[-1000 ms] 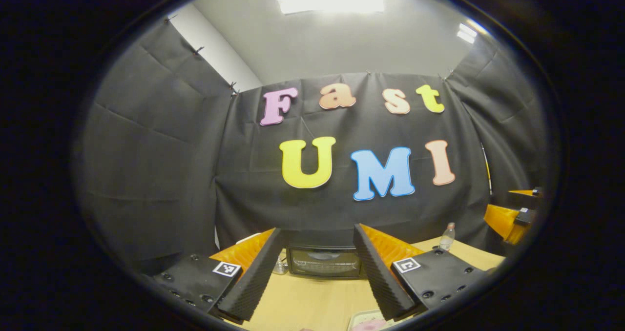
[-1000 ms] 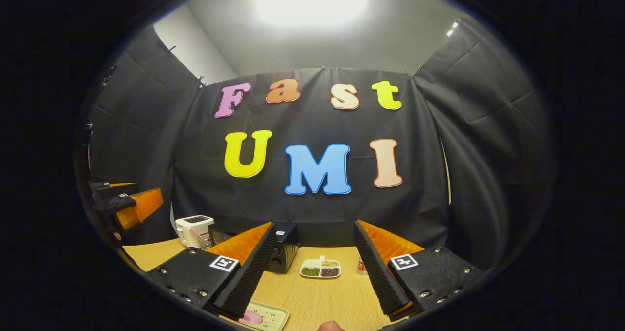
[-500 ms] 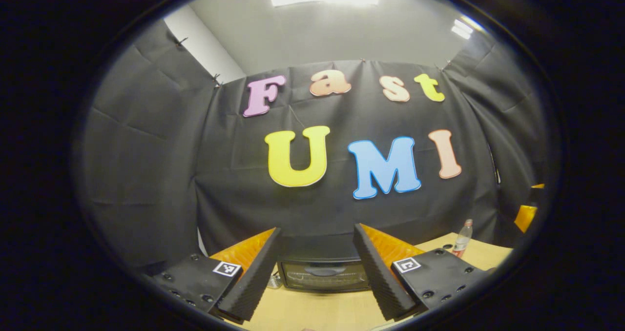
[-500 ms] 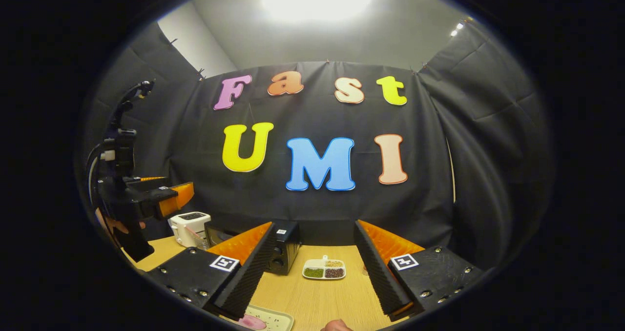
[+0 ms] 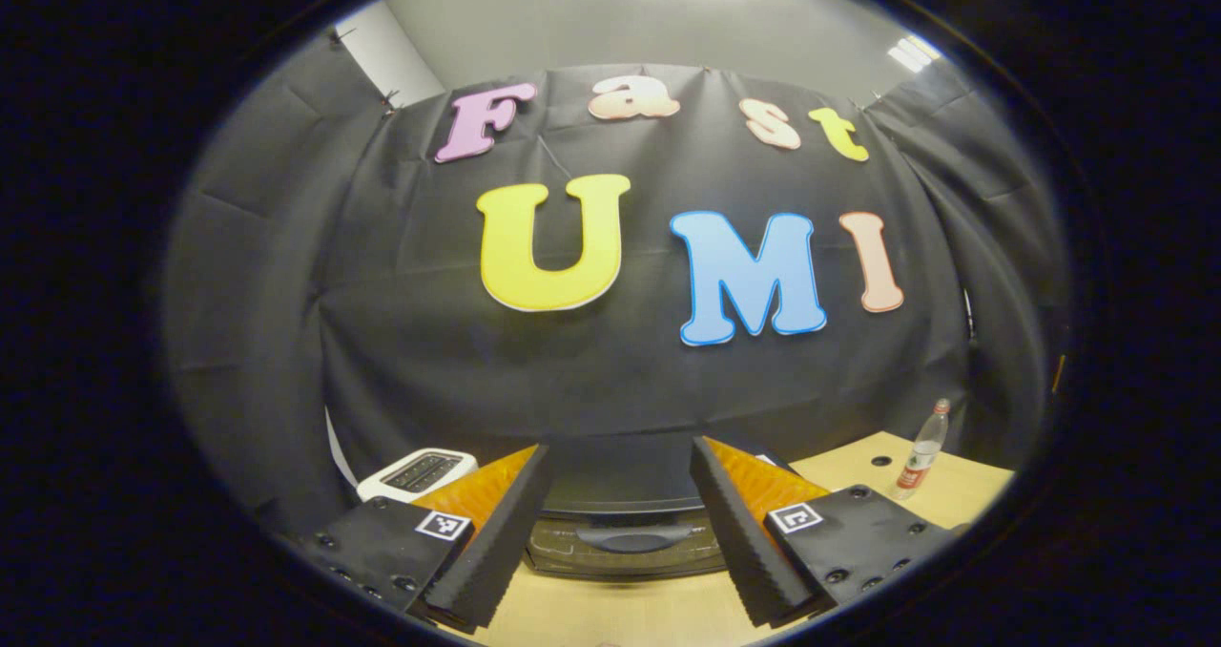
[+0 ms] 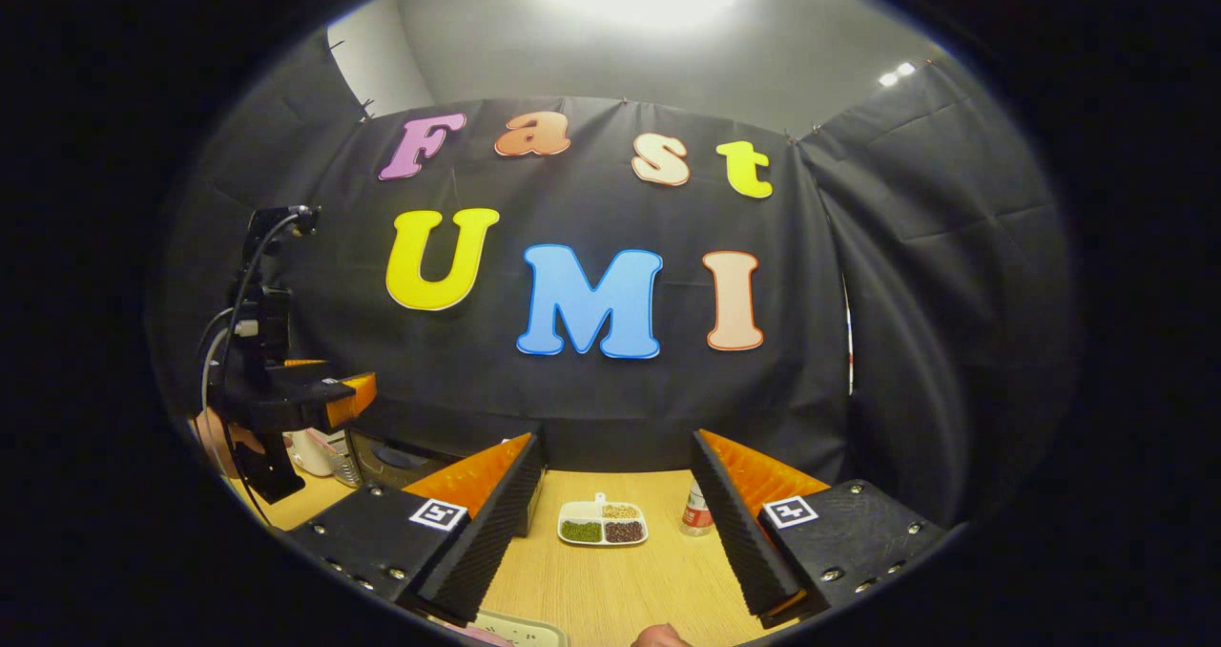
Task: Open the electric oven with the left hand, put the food in, and close the electric oven.
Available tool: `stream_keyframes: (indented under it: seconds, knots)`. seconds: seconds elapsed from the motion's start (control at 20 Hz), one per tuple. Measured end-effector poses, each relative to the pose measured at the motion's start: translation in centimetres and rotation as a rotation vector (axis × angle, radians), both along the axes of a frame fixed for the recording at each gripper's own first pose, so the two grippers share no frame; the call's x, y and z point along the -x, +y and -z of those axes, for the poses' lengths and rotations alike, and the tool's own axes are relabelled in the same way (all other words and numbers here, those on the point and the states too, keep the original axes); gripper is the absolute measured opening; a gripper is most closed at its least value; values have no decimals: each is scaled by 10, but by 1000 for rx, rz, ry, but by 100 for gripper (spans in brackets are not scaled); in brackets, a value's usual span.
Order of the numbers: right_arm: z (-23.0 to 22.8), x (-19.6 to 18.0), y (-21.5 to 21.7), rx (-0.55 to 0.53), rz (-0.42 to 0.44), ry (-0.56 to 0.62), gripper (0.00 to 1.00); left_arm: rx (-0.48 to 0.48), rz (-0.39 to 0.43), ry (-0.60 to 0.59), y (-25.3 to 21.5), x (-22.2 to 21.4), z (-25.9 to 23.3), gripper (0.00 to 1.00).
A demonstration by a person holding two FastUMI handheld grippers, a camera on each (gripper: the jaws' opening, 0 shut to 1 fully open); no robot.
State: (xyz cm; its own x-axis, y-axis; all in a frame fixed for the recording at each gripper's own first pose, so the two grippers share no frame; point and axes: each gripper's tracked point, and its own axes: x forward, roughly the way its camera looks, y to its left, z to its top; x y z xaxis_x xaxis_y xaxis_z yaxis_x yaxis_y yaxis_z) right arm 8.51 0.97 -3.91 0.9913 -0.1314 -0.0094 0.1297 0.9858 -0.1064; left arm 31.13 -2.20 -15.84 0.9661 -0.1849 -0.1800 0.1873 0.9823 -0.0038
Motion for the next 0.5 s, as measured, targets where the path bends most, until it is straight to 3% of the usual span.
stream_keyframes:
  seconds: [0.5]
  knots:
    - [23,9,-15,30,183,70,97,-4,90,177,-21,-49,109,100]
